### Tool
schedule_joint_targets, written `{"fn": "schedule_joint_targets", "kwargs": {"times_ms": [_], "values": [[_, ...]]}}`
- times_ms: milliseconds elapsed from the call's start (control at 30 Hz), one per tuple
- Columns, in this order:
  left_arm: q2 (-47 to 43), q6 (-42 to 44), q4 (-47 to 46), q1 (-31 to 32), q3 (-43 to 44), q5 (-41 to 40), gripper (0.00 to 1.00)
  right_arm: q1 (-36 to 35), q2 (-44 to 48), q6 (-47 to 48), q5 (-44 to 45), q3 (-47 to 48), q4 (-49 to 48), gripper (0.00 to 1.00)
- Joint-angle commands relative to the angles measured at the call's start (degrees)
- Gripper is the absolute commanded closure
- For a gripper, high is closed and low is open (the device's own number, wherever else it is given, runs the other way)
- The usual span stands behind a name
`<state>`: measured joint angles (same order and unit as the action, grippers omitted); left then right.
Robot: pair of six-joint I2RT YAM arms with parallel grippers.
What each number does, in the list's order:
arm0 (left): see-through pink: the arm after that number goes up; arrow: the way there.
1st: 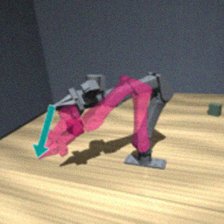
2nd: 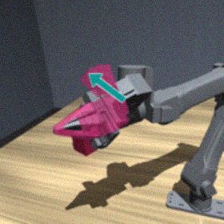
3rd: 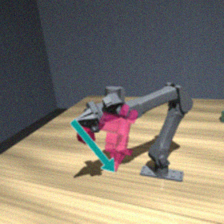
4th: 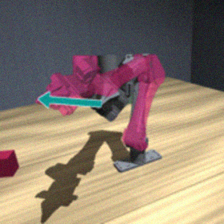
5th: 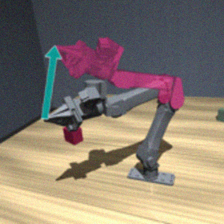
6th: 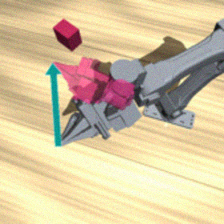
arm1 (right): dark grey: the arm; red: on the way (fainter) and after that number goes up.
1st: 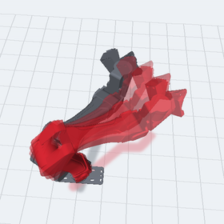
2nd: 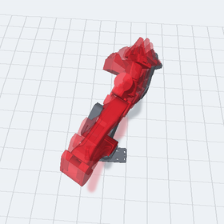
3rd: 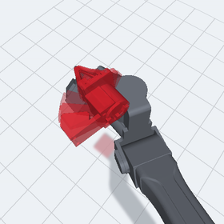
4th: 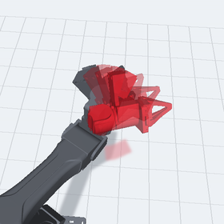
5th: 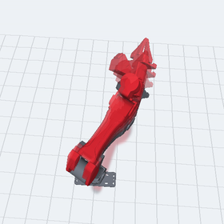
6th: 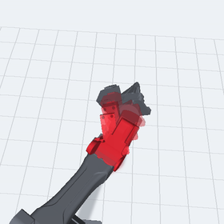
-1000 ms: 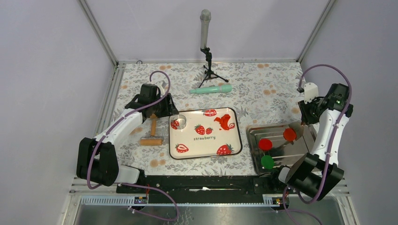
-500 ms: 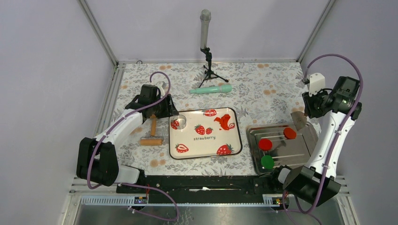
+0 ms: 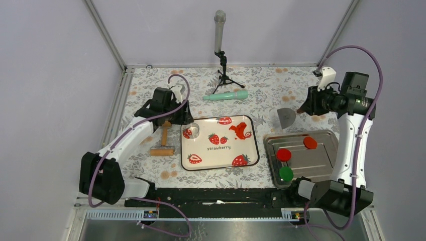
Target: Roll out the dumpling wrappers from the dough
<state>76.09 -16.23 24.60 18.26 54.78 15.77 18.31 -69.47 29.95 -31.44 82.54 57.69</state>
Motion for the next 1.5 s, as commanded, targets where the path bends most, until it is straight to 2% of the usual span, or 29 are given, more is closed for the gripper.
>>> {"fn": "schedule_joint_targets", "kwargs": {"times_ms": [0,200,333,500,733,933,1133,1333,1467], "values": [[-4.04,10.38,1.96,3.19,5.29,-2.1,0.52,-0.28,-1.9,-12.49,-8.06,-3.51,-8.61,1.0],[-6.43,19.42,2.88,4.16,7.86,-1.15,0.5,-0.29,-6.42,-25.43,-14.01,-9.56,-21.3,1.0],[-5.93,21.36,4.5,2.94,8.88,-1.35,0.48,-0.29,-9.35,-36.89,-15.75,-13.55,-32.5,1.0],[-4.58,17.57,5.06,-0.66,7.44,0.39,0.43,-0.29,-14.16,-45.5,-17.03,-16.17,-40.53,1.0],[-5.12,8.97,2.22,-4.94,3.21,2.39,0.39,-0.29,-18.25,-56.12,-13.94,-23.98,-52.59,1.0],[-6.2,9.03,2.31,-4.97,1.35,1.89,0.39,-0.29,-17.63,-55.24,-7.08,-29.5,-59.68,1.0],[-6.79,8.64,2.03,-5.14,0.46,-1.04,0.36,-0.29,-18.86,-55.13,-5.36,-31.65,-62.82,1.0],[-6.27,9.22,2.13,-5.43,-0.32,0.9,0.36,-0.29,-20.05,-54.99,-2.85,-32.46,-63.3,1.0],[-3.49,11.09,2.31,-5.43,0.2,2.57,0.41,-0.29,-20.74,-53.46,-0.32,-32.37,-60.15,0.95]]}}
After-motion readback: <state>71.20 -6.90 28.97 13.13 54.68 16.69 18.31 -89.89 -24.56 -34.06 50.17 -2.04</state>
